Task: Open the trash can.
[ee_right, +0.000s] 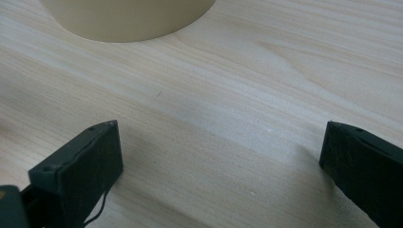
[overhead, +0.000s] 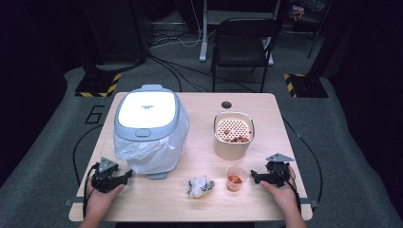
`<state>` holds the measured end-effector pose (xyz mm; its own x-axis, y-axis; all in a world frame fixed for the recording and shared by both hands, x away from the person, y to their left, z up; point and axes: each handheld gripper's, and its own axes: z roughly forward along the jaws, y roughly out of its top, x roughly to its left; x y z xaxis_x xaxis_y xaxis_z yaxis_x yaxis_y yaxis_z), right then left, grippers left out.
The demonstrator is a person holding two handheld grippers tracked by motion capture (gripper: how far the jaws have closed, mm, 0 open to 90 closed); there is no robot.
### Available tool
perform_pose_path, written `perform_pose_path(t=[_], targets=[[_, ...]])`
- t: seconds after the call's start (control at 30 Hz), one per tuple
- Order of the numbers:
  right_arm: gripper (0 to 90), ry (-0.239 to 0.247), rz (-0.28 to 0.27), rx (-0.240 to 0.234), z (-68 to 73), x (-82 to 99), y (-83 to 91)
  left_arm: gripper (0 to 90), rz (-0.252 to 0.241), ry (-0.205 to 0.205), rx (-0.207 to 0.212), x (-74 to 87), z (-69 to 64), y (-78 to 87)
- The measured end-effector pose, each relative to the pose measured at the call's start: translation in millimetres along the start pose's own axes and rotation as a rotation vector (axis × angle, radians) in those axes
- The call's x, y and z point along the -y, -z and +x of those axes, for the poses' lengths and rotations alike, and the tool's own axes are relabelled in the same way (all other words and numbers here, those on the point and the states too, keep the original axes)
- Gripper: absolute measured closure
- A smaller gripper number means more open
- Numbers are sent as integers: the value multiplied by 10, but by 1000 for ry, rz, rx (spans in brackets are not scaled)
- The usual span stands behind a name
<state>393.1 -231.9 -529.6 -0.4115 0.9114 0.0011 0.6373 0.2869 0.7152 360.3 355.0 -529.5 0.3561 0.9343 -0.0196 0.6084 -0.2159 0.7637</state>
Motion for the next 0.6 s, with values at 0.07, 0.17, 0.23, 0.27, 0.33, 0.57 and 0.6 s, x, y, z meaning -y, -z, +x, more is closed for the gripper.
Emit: perform_pose_path(t=[0.07, 0.17, 0.23, 0.27, 0.33, 0.57, 0.6], targets=[[0, -1, 0, 1, 1, 0, 0, 361, -14, 11, -7, 10, -7, -3], [0, -2, 0, 1, 1, 0, 0, 379, -2, 6, -15, 8, -5, 16], [0, -9, -3, -1, 4, -5, -5, 401, -9, 24, -15, 11, -31, 14], [0, -10, -4, -1, 5, -4, -5, 411, -9, 24, -15, 11, -31, 14], [0, -10, -3, -2, 5, -5, -5, 440, -6, 27, -7, 0, -44, 23], [0, 0, -1, 3, 1, -1, 0, 626, -28, 51, -12, -134, -151, 224], [0, -2, -1, 3, 3, -1, -1, 635, -40, 47, -7, -154, -168, 268]])
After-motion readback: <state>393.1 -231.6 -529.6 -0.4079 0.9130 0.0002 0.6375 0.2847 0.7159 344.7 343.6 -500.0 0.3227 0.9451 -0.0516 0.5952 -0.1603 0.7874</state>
